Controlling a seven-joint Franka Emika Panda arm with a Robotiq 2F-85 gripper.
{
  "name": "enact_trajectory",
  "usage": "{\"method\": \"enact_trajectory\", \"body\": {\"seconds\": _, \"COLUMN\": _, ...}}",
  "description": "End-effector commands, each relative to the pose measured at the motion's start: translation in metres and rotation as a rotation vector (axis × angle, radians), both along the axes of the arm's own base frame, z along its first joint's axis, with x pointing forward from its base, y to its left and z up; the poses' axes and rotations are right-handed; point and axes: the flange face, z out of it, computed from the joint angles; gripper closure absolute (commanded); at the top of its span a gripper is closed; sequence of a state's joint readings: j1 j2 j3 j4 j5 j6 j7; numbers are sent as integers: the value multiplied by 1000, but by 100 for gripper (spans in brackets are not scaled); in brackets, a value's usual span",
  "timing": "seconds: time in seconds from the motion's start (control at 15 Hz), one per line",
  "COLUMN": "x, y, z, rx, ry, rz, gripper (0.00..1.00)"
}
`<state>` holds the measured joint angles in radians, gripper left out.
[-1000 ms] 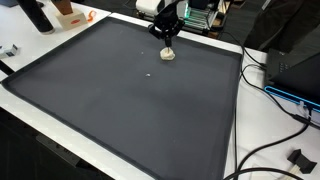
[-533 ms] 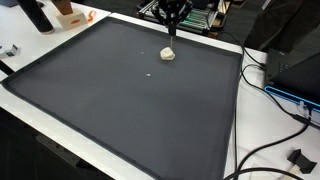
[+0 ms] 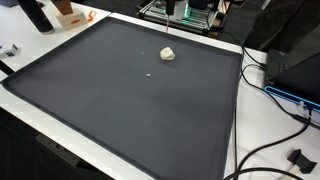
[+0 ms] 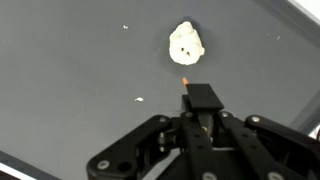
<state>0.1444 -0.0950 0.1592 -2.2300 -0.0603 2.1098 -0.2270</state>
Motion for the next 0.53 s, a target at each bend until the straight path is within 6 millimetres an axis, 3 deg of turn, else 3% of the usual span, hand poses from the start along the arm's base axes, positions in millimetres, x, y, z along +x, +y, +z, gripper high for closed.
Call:
{"method": "enact_trajectory", "body": {"seconds": 0.0, "x": -2, "y": -1, "z": 5, "rx": -16, "ry": -3, "rz": -11, "gripper": 87}}
{"method": "enact_trajectory", "body": {"seconds": 0.47, "x": -4, "y": -3, "z": 9, "rx": -37, "ry": -7, "rz": -33, "gripper": 87}}
